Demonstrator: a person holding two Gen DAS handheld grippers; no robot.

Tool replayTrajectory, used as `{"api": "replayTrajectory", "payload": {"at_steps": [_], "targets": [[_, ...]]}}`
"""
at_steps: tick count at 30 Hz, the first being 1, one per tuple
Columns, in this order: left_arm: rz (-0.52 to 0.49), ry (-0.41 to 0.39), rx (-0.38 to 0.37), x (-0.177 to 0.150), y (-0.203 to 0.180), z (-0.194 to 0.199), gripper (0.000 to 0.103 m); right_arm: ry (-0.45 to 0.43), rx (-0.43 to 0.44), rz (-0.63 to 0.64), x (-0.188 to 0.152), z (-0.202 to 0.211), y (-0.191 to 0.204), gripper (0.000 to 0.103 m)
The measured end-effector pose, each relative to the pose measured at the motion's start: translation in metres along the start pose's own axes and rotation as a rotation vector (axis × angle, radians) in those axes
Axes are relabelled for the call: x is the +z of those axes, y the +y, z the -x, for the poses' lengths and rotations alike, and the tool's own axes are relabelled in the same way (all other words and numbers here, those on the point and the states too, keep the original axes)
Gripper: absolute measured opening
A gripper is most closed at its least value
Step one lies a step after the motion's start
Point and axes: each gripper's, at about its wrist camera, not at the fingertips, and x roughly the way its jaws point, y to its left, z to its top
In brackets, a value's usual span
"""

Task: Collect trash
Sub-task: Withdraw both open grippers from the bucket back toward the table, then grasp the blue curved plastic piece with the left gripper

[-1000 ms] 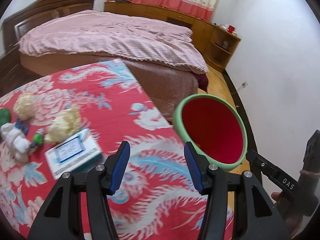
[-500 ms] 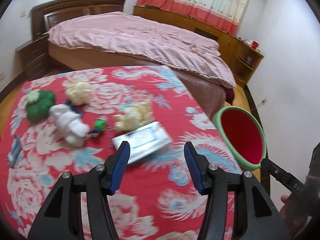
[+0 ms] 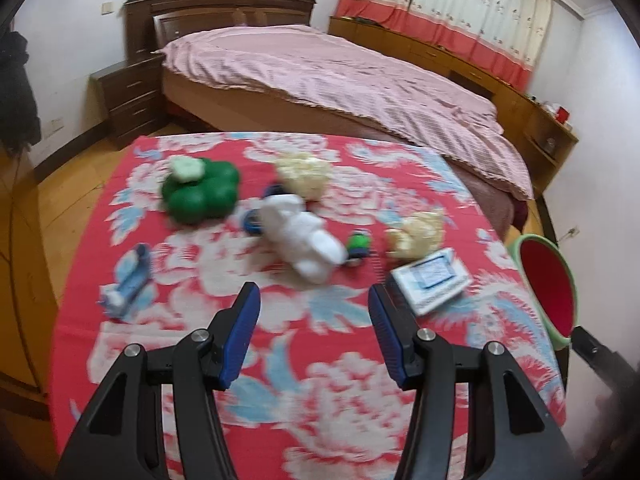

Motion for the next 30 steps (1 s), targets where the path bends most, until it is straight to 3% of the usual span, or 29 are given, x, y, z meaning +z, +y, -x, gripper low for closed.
{"api": "replayTrajectory", "payload": {"at_steps": [12,30], "targets": [[0.045,0.02,0.073,-0.009,0.075,-0.002,0.056,0.033,-0.011,0.041,-0.011,-0.014,0.038,0.065],[0.054,0.056,0.174,-0.008,0.131,-0.039,0.056,0.119,-0.033,0.08,-0.026,-0.047,0.067,0.065]]}}
